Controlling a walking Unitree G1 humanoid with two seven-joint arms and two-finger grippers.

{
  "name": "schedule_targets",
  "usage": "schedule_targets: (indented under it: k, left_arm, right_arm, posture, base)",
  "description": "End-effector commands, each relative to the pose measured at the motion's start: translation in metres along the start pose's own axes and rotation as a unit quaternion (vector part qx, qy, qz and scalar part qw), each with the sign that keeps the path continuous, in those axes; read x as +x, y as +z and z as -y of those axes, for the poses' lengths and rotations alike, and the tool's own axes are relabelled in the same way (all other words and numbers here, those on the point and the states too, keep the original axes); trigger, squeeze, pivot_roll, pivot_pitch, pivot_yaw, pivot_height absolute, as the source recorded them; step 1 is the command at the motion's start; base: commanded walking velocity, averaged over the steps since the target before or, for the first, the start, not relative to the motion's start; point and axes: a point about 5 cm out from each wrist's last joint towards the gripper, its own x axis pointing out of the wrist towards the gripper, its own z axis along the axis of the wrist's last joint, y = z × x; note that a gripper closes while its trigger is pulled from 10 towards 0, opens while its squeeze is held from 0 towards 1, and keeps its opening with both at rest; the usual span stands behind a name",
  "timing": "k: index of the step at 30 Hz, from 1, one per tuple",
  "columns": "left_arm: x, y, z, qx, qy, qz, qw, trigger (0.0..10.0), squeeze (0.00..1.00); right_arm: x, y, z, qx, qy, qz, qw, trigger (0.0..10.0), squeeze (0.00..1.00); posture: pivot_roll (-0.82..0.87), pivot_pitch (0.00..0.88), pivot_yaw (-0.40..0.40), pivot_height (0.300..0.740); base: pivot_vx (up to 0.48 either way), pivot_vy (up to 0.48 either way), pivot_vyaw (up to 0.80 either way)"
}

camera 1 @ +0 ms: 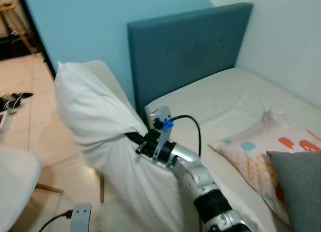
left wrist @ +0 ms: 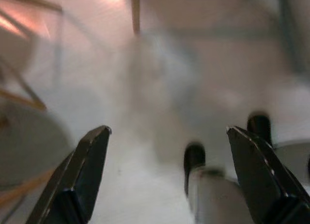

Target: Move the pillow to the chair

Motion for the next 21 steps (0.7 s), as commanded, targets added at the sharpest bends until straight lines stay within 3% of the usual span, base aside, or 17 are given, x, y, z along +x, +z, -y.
schedule_targets:
  k: [1, 3, 13, 21]
  left_arm:
    - [-0.004, -0.016, -0.008, -0.002, 0.01, -0.025, 1.0, 10.0, 0.0]
    - [-0.004, -0.015, -0.007, -0.003, 0.01, -0.023, 1.0, 10.0, 0.0]
    - [-0.001, -0.002, -0.005, -0.008, 0.01, 0.006, 1.0, 10.0, 0.0]
    - [0.001, 0.011, 0.006, 0.009, -0.009, 0.03, 0.999, 10.0, 0.0]
  right_arm:
    - [0.017, 0.03, -0.015, -0.031, 0.044, 0.062, 0.997, 10.0, 0.0]
    - [0.017, 0.032, -0.014, -0.03, 0.043, 0.066, 0.996, 10.0, 0.0]
    - [0.018, 0.048, -0.01, -0.03, 0.037, 0.084, 0.995, 10.0, 0.0]
    - [0.015, 0.06, -0.006, -0.039, 0.026, 0.1, 0.994, 10.0, 0.0]
  posture:
    - [-0.08, 0.052, 0.041, 0.74]
    - [-0.08, 0.052, 0.041, 0.74]
    - [-0.07, 0.053, 0.038, 0.74]
    - [-0.07, 0.048, 0.037, 0.74]
  base:
    - [0.326, 0.0, 0.78]
    - [0.326, 0.0, 0.78]
    - [0.408, 0.0, 0.0]
    - [0.063, 0.0, 0.0]
